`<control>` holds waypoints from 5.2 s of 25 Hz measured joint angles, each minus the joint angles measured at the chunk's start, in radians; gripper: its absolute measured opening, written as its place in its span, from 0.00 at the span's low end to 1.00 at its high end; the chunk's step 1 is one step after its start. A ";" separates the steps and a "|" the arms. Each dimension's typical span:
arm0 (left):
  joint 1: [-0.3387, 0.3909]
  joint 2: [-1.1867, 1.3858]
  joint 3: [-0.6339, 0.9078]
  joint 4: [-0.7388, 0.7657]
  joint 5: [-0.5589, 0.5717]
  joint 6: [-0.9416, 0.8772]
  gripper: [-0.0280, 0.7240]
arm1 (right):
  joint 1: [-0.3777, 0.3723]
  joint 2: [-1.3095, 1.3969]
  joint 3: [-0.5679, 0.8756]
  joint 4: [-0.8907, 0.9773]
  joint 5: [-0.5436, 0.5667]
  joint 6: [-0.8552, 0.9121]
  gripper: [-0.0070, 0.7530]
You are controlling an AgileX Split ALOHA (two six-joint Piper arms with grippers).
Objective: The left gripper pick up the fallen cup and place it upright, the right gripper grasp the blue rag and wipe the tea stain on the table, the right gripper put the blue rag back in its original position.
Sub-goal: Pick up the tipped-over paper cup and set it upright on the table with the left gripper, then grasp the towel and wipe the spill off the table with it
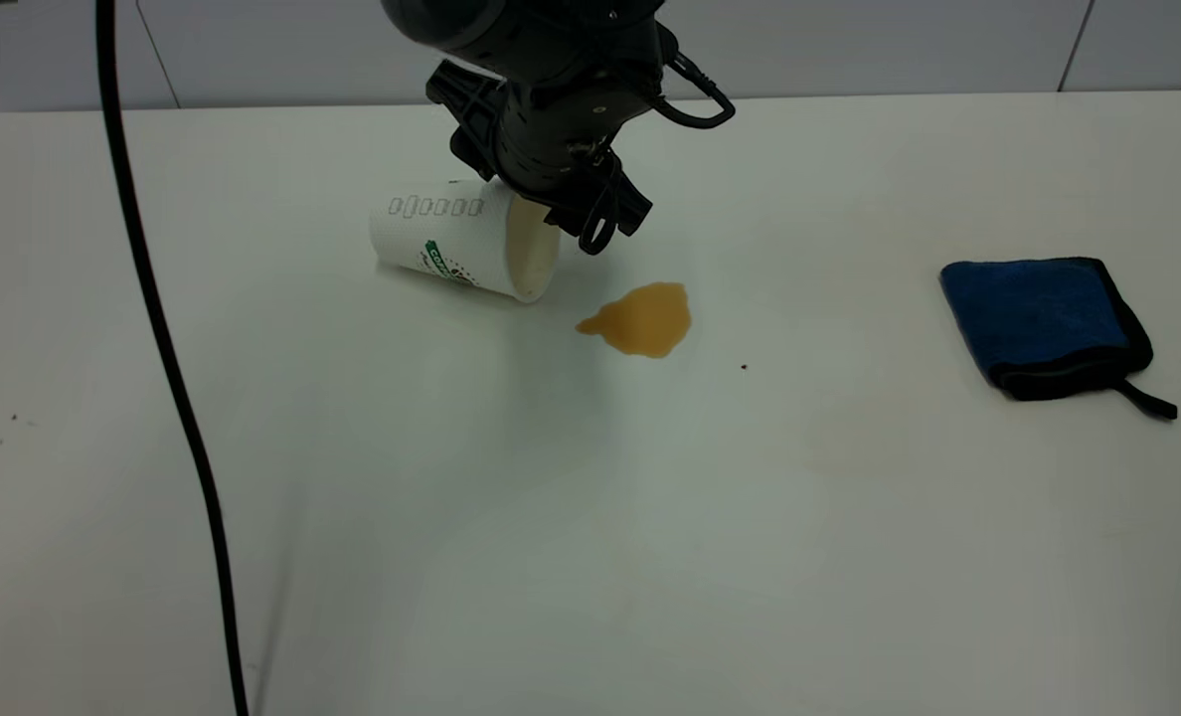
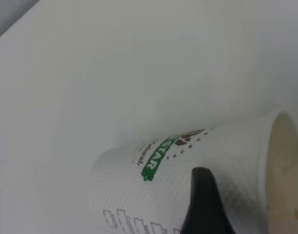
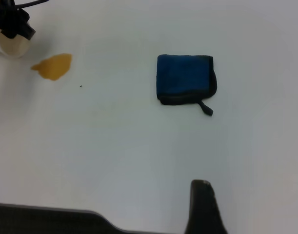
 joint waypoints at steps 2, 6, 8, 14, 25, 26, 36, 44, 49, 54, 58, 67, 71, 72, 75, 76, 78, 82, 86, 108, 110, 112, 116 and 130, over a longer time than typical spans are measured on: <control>0.000 0.009 0.000 0.040 0.000 -0.040 0.77 | 0.000 0.000 0.000 0.000 0.000 0.000 0.73; 0.001 0.028 -0.001 0.065 0.015 -0.078 0.77 | 0.000 0.000 0.000 0.000 0.000 0.000 0.73; 0.003 0.035 -0.001 0.074 0.018 -0.079 0.77 | 0.000 0.000 0.000 0.000 0.000 0.000 0.73; 0.018 0.051 -0.008 0.095 0.071 -0.097 0.74 | 0.000 0.000 0.000 0.000 0.000 0.000 0.73; 0.019 0.054 -0.008 0.172 0.152 -0.155 0.16 | 0.000 0.000 0.000 0.000 0.000 0.000 0.73; 0.019 0.048 -0.008 0.177 0.164 -0.148 0.13 | 0.000 0.000 0.000 0.000 0.000 0.000 0.73; 0.088 -0.196 -0.008 -0.266 0.130 0.248 0.05 | 0.000 0.000 0.000 0.000 0.000 0.000 0.73; 0.331 -0.242 -0.008 -0.966 0.107 0.831 0.05 | 0.000 0.000 0.000 0.000 0.000 0.000 0.73; 0.404 -0.222 -0.008 -1.216 0.081 1.083 0.05 | 0.000 0.000 0.000 0.000 0.000 0.000 0.73; 0.413 -0.179 -0.008 -1.250 0.082 1.182 0.05 | 0.000 0.000 0.000 0.000 0.000 0.000 0.73; 0.413 -0.152 -0.008 -1.251 0.056 1.212 0.05 | 0.000 0.000 0.000 0.000 0.000 0.000 0.73; 0.414 -0.136 -0.008 -1.252 0.028 1.234 0.11 | 0.000 0.000 0.000 0.000 0.000 0.000 0.73; 0.414 -0.135 -0.008 -1.252 0.033 1.234 0.29 | 0.000 0.000 0.000 0.000 0.000 0.000 0.73; 0.414 -0.135 -0.008 -1.252 0.035 1.234 0.34 | 0.000 0.000 0.000 0.000 0.000 0.000 0.73; 0.414 -0.135 -0.008 -1.255 0.051 1.234 0.54 | 0.000 0.000 0.000 0.000 0.000 0.000 0.73; 0.414 -0.137 -0.008 -1.257 0.057 1.234 0.58 | 0.000 0.000 0.000 0.000 0.000 0.000 0.73; 0.414 -0.154 -0.008 -1.273 0.076 1.234 0.66 | 0.000 0.000 0.000 0.000 0.000 0.000 0.73; 0.411 -0.227 -0.008 -1.280 0.100 1.234 0.70 | 0.000 0.000 0.000 0.000 0.000 0.000 0.73; 0.406 -0.350 -0.008 -1.280 0.192 1.230 0.70 | 0.000 0.000 0.000 0.000 0.000 0.000 0.73; 0.403 -1.302 0.570 -1.087 0.560 0.970 0.70 | 0.000 0.000 0.000 0.000 0.000 0.000 0.73; 0.403 -1.400 0.731 -1.087 0.560 0.970 0.70 | 0.000 0.000 0.000 0.000 0.000 0.000 0.73; 0.403 -1.507 0.887 -1.087 0.554 0.970 0.70 | 0.000 0.000 0.000 0.000 0.000 0.000 0.73; 0.403 -1.683 1.095 -1.075 0.507 0.970 0.70 | 0.000 0.000 0.000 0.000 0.000 0.000 0.73; 0.403 -2.258 1.379 -0.996 0.492 0.882 0.70 | 0.000 0.000 0.000 0.000 0.000 0.000 0.73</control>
